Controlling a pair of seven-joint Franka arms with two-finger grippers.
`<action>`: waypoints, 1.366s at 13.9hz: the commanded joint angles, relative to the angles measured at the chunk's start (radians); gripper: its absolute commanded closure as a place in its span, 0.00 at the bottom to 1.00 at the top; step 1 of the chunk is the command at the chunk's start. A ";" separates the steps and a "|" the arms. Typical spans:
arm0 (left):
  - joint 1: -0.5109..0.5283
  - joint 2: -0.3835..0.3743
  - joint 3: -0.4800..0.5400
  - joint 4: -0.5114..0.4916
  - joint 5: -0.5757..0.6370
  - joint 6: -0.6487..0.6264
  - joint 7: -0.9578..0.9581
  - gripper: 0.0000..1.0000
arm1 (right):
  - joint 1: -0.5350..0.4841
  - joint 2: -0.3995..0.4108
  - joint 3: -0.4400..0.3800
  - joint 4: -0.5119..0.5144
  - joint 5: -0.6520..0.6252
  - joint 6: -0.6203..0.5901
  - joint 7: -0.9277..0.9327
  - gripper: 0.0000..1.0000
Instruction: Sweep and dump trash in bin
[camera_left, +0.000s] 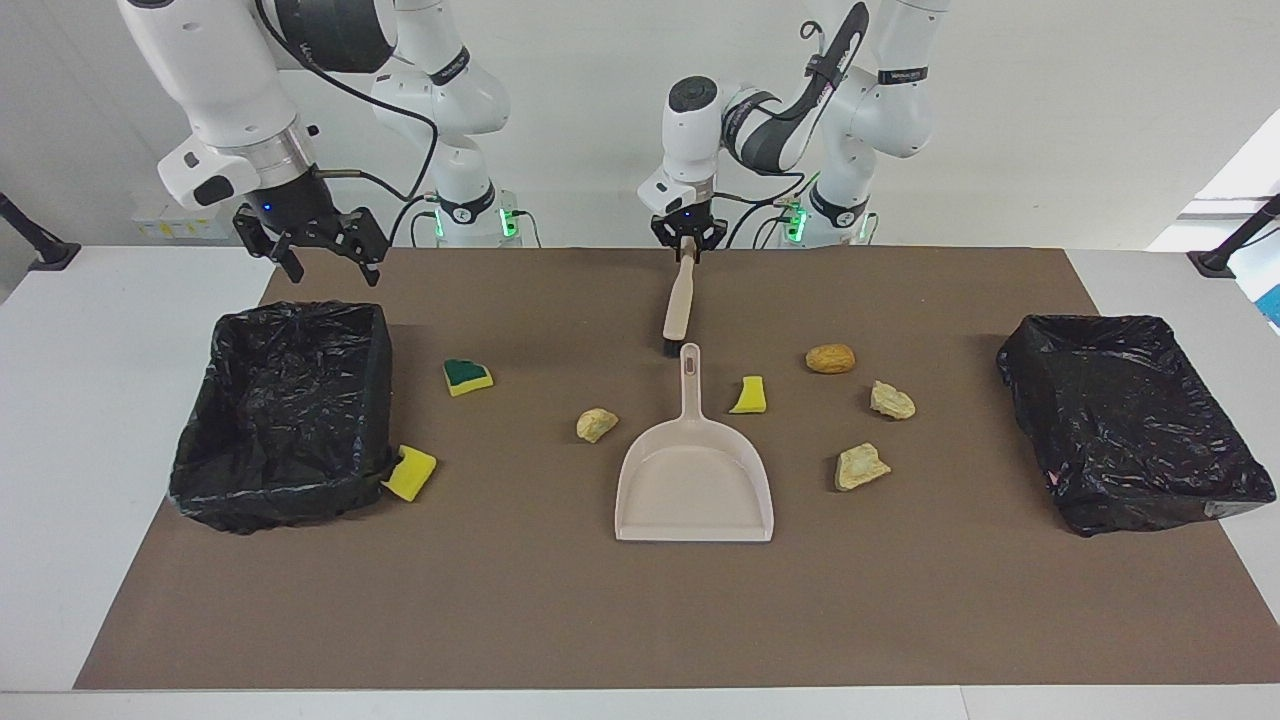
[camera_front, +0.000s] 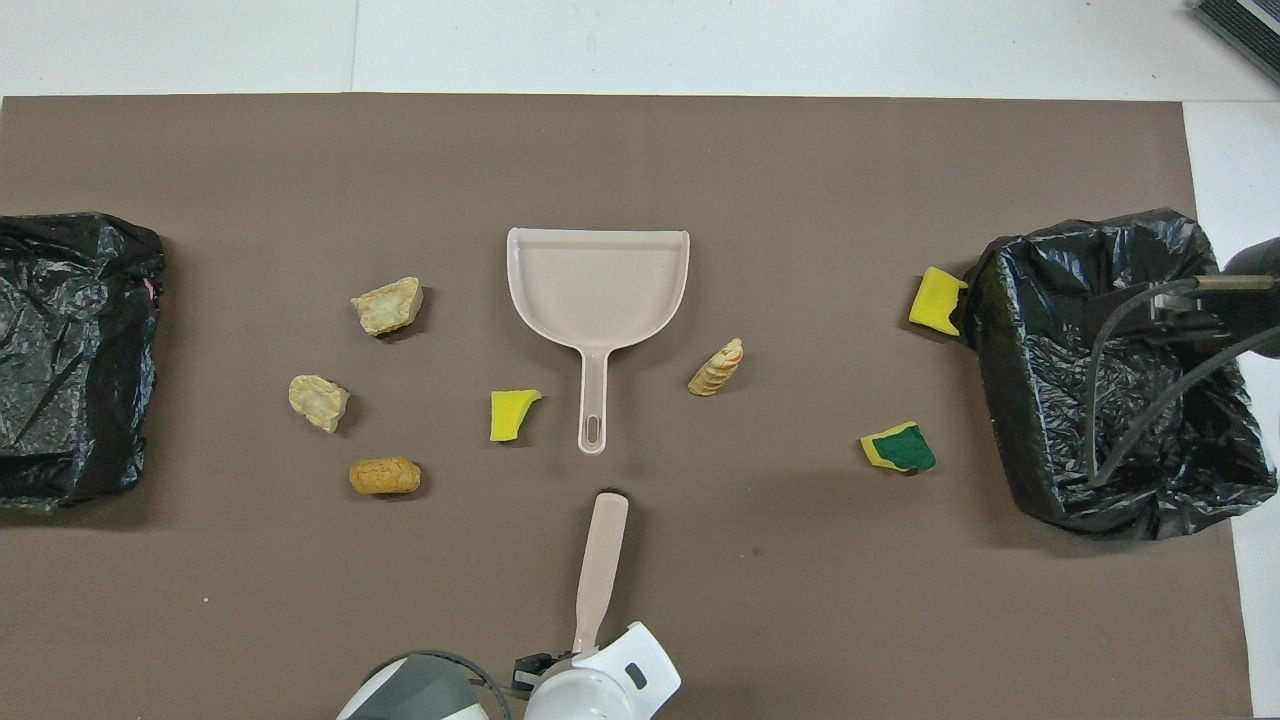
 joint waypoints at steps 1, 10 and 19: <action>0.020 0.015 0.009 0.044 0.011 -0.053 0.009 0.92 | -0.010 -0.016 0.000 -0.013 0.027 0.001 -0.032 0.00; 0.224 0.057 0.008 0.077 0.106 -0.098 0.020 1.00 | -0.010 -0.014 -0.002 -0.013 0.010 0.009 -0.027 0.00; 0.373 0.018 0.014 0.095 0.104 -0.259 0.075 1.00 | 0.103 0.039 0.026 -0.062 0.029 0.079 0.037 0.00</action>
